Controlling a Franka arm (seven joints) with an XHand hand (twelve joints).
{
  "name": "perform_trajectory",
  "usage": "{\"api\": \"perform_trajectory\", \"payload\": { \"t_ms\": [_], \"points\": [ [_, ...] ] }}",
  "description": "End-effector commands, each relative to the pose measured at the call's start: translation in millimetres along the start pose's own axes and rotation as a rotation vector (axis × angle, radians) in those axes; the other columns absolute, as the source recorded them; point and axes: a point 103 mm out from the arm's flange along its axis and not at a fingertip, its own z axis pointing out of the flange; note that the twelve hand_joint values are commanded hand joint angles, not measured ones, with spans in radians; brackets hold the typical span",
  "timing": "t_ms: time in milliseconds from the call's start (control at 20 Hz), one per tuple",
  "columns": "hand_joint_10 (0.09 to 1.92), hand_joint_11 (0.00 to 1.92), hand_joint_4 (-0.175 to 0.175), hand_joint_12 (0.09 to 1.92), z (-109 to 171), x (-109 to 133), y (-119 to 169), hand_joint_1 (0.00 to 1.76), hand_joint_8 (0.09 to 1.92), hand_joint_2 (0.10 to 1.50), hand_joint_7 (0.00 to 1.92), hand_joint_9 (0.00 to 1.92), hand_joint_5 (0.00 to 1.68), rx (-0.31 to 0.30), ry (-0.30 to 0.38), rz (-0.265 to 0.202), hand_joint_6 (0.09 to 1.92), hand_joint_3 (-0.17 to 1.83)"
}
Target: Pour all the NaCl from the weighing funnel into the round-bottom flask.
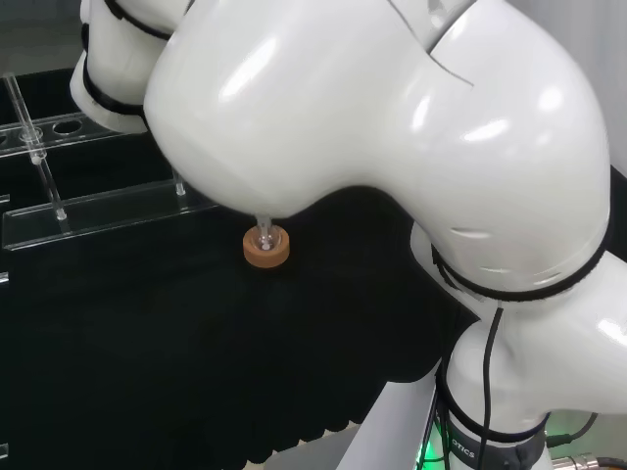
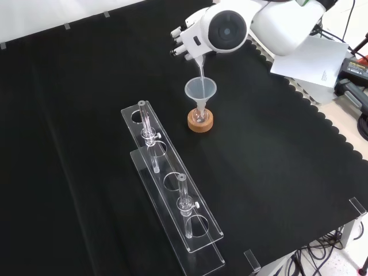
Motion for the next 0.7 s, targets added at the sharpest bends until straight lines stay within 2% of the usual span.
{"api": "perform_trajectory", "payload": {
  "t_ms": [50, 500, 550, 700],
  "points": [
    [0.25, 0.86, 0.175, 1.0, -4.2, -0.5, -1.2, 1.14, 0.66, 0.63, 0.57, 0.99, 1.3, -0.013, -0.033, 0.004, 0.64, 0.69],
    [0.25, 0.86, 0.175, 1.0, -6.5, 1.8, -1.7, 1.14, 0.66, 0.63, 0.57, 0.99, 1.3, -0.027, -0.089, 0.007, 0.64, 0.69],
    [0.25, 0.86, 0.175, 1.0, -0.4, -1.7, -1.5, 1.14, 0.66, 0.63, 0.57, 0.99, 1.3, -0.024, -0.042, 0.011, 0.64, 0.69],
    [0.25, 0.86, 0.175, 1.0, -1.6, -0.8, -1.1, 1.14, 0.66, 0.63, 0.57, 0.99, 1.3, -0.016, -0.064, 0.02, 0.64, 0.69]
  ]
}}
